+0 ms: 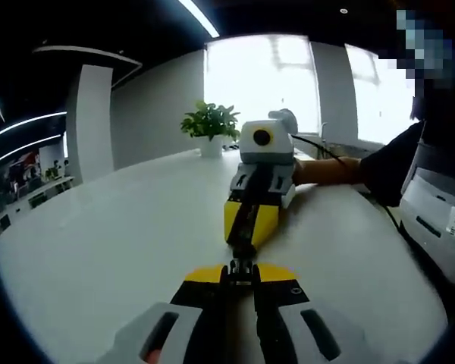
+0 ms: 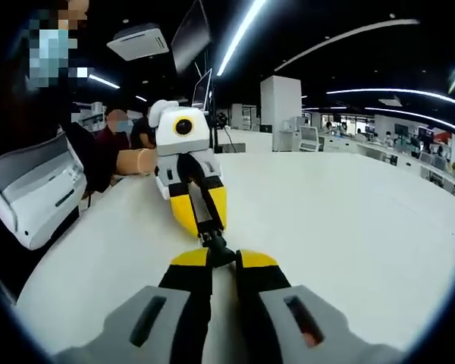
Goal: Snap the two parts of the plastic buckle together until the buckle closes and remains connected.
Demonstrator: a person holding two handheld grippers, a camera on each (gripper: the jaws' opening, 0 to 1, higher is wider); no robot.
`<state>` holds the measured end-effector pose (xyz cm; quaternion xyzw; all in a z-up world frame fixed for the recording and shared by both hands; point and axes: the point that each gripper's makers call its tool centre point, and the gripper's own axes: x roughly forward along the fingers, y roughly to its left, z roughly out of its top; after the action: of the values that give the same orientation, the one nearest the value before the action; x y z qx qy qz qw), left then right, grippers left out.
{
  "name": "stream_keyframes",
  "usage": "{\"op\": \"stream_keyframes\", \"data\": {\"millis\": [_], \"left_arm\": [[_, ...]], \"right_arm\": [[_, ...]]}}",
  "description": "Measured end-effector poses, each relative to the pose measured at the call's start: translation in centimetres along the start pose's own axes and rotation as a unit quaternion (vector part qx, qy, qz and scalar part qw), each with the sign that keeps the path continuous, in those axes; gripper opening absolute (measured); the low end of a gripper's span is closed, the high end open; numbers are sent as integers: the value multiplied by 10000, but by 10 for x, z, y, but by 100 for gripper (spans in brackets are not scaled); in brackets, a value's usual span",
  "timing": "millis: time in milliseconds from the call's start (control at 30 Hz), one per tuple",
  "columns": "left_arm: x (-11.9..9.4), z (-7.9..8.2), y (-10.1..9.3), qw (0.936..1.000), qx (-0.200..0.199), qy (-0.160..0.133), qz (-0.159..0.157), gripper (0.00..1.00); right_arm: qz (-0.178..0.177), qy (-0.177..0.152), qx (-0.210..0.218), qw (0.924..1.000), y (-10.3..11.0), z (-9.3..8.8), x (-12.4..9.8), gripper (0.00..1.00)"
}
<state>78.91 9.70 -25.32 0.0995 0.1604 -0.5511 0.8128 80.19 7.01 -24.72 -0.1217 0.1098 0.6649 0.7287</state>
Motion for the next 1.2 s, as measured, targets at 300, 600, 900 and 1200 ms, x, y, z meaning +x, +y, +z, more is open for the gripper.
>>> {"op": "stream_keyframes", "data": {"millis": [300, 600, 900, 1200], "left_arm": [[2, -1, -3, 10000, -2, 43, -32, 13], [3, -3, -2, 10000, -33, 58, -25, 13], [6, -1, -4, 10000, -3, 58, -43, 13], [6, -1, -3, 9999, 42, 104, -8, 13]], "right_arm": [[-85, 36, -14, 10000, 0, -1, 0, 12], [-92, 90, -76, 9999, 1, -2, 0, 12], [-108, 99, -62, 9999, 3, -1, 2, 12], [-169, 124, -18, 9998, 2, -2, 1, 12]]}}
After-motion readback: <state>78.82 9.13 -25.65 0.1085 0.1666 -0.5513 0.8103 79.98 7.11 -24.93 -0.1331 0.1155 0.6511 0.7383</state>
